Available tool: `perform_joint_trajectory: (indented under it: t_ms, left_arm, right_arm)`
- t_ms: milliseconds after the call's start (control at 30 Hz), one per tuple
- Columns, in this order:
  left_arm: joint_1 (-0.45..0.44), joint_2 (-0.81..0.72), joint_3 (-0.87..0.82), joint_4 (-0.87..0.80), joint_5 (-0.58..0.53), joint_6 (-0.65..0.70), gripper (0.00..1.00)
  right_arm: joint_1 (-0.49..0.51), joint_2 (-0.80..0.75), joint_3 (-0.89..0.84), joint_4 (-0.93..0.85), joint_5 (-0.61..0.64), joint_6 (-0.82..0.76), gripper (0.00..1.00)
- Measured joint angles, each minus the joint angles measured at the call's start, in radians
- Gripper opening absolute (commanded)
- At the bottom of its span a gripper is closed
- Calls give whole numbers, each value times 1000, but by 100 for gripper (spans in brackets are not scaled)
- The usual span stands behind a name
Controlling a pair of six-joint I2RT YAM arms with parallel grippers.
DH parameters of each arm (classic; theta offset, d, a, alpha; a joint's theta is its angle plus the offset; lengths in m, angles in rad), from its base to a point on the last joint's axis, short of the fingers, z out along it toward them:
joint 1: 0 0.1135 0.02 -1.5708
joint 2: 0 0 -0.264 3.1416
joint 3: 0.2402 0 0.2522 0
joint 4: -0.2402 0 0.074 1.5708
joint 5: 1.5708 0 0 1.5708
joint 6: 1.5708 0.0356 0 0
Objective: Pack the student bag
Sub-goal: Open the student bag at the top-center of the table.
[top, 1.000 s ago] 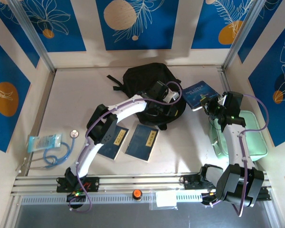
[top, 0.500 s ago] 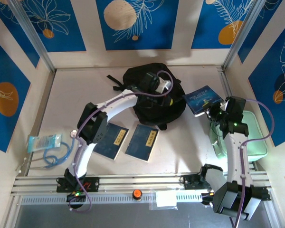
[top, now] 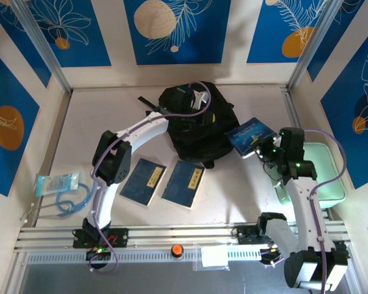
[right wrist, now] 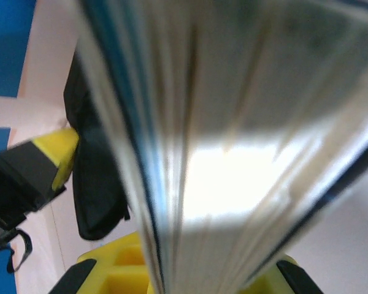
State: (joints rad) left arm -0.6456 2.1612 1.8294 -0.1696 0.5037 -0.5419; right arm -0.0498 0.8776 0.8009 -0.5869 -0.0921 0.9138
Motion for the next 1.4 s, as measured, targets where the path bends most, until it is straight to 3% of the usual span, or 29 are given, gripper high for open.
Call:
perform_joint_trajectory:
  t_ms: [167, 400, 533, 733, 900, 1133, 1333, 1400]
  left_arm:
    - [2, 0, 0, 5, 1, 0, 12]
    - [3, -42, -68, -44, 0, 119, 43]
    - [4, -149, -164, -94, -1, 258, 59]
    - [4, -354, -336, -101, -42, 443, 71]
    - [-1, -396, -407, -101, -90, 542, 72]
    - [-24, -333, -366, -129, -149, 597, 70]
    - [-59, -267, -309, -169, -199, 626, 61]
    - [-66, -252, -291, -180, -220, 631, 52]
  right_arm:
    - [113, 78, -5, 56, 5, 78, 4]
    - [140, 203, 35, 104, 7, 146, 4]
    - [138, 234, 84, 107, 6, 174, 3]
    - [125, 235, 102, 127, -15, 198, 3]
    - [120, 235, 103, 128, -22, 206, 3]
    - [119, 239, 103, 131, -29, 207, 4]
    - [119, 239, 103, 134, -35, 213, 3]
    - [118, 239, 103, 139, -39, 214, 4]
